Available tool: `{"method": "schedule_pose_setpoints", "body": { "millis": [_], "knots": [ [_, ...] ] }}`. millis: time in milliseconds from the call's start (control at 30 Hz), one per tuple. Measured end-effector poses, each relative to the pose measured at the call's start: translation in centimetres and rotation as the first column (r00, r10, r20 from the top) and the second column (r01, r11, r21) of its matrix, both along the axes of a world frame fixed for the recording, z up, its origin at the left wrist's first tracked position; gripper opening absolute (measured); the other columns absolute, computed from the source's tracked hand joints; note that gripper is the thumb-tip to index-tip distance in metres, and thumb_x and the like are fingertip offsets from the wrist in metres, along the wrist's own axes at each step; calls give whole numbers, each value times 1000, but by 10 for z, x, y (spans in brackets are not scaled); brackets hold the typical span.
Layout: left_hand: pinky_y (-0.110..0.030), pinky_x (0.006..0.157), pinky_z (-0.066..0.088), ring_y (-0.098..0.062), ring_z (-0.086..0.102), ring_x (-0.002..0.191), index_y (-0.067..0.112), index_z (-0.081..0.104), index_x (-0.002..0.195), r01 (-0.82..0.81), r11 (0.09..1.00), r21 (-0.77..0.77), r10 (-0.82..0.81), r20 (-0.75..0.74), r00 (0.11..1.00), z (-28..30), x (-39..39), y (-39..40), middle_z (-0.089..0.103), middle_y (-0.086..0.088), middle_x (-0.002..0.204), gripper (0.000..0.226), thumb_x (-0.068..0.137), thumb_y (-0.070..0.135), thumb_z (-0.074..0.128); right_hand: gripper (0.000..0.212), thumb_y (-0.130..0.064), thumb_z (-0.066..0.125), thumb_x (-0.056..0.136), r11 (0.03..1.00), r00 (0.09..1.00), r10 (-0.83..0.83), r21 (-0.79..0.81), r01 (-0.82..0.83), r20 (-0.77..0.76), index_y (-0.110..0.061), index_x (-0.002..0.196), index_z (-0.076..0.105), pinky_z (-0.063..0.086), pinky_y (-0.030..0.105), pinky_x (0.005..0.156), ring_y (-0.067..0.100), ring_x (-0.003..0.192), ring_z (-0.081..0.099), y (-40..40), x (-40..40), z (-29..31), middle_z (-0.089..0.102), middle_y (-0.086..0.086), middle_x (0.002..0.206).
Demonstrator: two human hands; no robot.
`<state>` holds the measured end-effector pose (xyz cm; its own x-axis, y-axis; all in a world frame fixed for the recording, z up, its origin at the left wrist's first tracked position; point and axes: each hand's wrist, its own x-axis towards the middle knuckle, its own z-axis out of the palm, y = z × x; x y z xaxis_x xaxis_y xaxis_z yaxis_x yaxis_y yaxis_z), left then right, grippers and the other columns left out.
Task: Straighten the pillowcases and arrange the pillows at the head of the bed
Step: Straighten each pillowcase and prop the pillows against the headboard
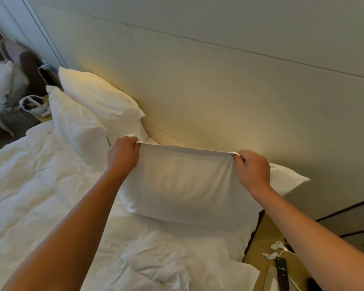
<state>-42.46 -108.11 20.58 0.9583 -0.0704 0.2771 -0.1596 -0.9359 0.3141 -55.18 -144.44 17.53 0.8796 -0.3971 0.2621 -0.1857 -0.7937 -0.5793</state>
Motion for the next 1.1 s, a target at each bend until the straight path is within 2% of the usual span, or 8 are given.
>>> {"method": "schedule_pose_setpoints", "body": {
  "millis": [100, 200, 300, 433, 600, 767, 1000, 1100],
  "knots": [
    [-39, 79, 52, -29, 68, 100, 22, 75, 110, -22, 999, 45, 29, -167, 986, -53, -2, -28, 74, -6, 111, 30, 103, 26, 46, 29, -27, 57, 106, 999, 993, -13, 28, 17, -116, -15, 89, 78, 38, 31, 63, 24, 74, 63, -20, 2, -49, 74, 4, 84],
    [-32, 65, 47, -26, 68, 87, 24, 72, 97, -56, 997, 45, 65, -239, 969, -89, 4, -40, 73, -2, 94, 32, 104, 28, 40, 27, -25, 55, 106, 996, 996, -18, 84, 26, -93, -17, 91, 76, 45, 34, 69, 20, 74, 59, -32, 21, -83, 73, 0, 85],
    [-31, 61, 46, -23, 66, 85, 22, 71, 94, -48, 997, 62, 63, -266, 962, -109, 20, -48, 70, 0, 90, 31, 101, 25, 41, 30, -21, 48, 107, 995, 994, 65, 85, -57, -91, -15, 86, 70, 51, 43, 96, 19, 78, 55, -36, 54, -112, 68, -1, 84],
    [-31, 67, 42, -15, 56, 85, 23, 73, 101, -114, 993, 15, 114, -269, 956, -135, 33, -54, 73, 1, 97, 32, 102, 25, 42, 29, -25, 46, 107, 985, 982, 136, 122, -120, -132, -17, 89, 66, 48, 39, 71, 22, 79, 57, -42, 88, -149, 66, -2, 88],
    [-35, 76, 51, -24, 65, 99, 22, 75, 108, -177, 983, -50, 151, -326, 933, -147, 35, -62, 73, -3, 106, 32, 102, 25, 44, 27, -29, 45, 106, 984, 971, 150, 126, -128, -186, -22, 92, 66, 49, 42, 76, 26, 80, 58, -45, 100, -173, 68, -2, 92],
    [-31, 80, 45, -26, 64, 107, 22, 74, 114, -212, 972, -104, 163, -355, 921, -149, 38, -62, 72, -3, 115, 32, 101, 23, 45, 28, -33, 44, 107, 985, 966, 156, 106, -137, -206, -23, 93, 66, 45, 38, 76, 23, 78, 57, -45, 106, -185, 67, -3, 93],
    [-29, 83, 42, -21, 62, 113, 26, 74, 117, -213, 968, -133, 157, -345, 925, -152, 33, -53, 71, 1, 121, 31, 103, 25, 46, 35, -35, 49, 105, 984, 972, 139, 133, -115, -191, -27, 71, 44, 34, 36, 62, 13, 65, 48, -41, 111, -185, 53, -9, 71],
    [-30, 83, 43, -21, 61, 115, 26, 72, 119, -204, 969, -137, 146, -347, 926, -154, 31, -51, 71, 2, 121, 31, 103, 26, 46, 36, -35, 48, 104, 981, 973, 141, 160, -112, -181, -24, 70, 45, 34, 33, 58, 14, 65, 49, -42, 109, -178, 53, -7, 67]
  ]
}}
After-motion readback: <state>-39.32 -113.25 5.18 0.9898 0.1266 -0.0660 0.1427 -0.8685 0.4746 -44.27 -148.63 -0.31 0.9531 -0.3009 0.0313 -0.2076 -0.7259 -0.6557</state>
